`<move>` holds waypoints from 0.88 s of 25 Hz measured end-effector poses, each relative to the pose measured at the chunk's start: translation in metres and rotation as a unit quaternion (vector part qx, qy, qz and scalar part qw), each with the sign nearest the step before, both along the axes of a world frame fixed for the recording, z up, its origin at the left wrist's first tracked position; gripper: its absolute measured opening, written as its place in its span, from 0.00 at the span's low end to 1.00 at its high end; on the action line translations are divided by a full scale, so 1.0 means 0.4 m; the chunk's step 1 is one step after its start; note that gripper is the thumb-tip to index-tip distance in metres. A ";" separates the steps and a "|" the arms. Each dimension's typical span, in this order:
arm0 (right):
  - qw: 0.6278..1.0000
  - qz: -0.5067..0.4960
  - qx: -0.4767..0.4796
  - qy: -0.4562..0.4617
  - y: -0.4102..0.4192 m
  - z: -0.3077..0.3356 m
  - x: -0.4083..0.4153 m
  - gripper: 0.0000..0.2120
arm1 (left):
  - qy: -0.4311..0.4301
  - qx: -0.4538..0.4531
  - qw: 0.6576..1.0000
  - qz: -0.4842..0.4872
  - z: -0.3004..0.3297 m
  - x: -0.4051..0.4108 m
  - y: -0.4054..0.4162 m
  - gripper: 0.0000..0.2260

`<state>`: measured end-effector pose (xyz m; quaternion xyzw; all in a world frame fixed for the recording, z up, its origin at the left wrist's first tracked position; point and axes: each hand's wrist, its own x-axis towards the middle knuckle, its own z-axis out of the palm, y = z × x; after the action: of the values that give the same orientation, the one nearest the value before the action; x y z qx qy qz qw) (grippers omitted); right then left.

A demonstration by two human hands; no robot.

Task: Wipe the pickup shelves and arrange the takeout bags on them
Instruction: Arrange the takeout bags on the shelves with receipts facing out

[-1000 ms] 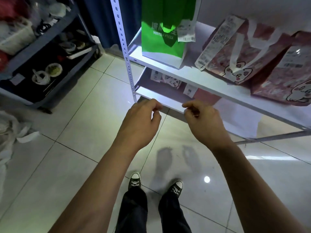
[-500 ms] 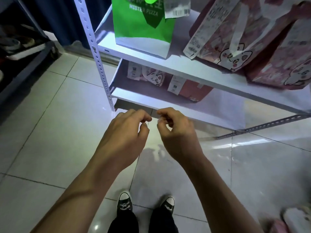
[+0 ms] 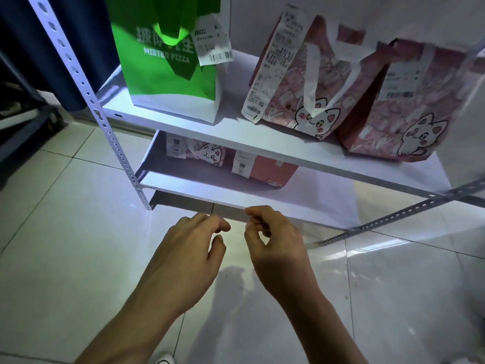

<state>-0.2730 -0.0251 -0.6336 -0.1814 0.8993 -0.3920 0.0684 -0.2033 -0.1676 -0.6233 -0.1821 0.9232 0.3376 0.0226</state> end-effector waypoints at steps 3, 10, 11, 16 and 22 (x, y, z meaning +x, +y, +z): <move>0.999 -0.009 0.020 -0.030 0.045 0.017 -0.033 0.13 | 0.020 -0.003 1.000 -0.003 0.018 -0.030 0.026 0.12; 0.998 -0.051 0.018 -0.034 0.120 0.084 -0.199 0.11 | 0.080 0.005 0.997 -0.003 0.066 -0.187 0.049 0.12; 0.998 -0.059 0.014 -0.032 0.121 0.089 -0.232 0.12 | 0.086 0.009 0.996 0.000 0.069 -0.220 0.038 0.13; 0.989 -0.133 -0.036 -0.046 0.077 0.086 -0.409 0.19 | 0.111 0.006 0.994 0.024 0.073 -0.411 -0.057 0.18; 0.973 -0.204 -0.084 -0.061 0.042 0.057 -0.600 0.26 | 0.120 0.005 0.990 0.067 0.063 -0.637 -0.109 0.21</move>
<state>-0.5130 -0.0082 -0.6110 0.0247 0.8751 -0.4825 0.0267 -0.4580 -0.2112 -0.5981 -0.2014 0.9034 0.3621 -0.1104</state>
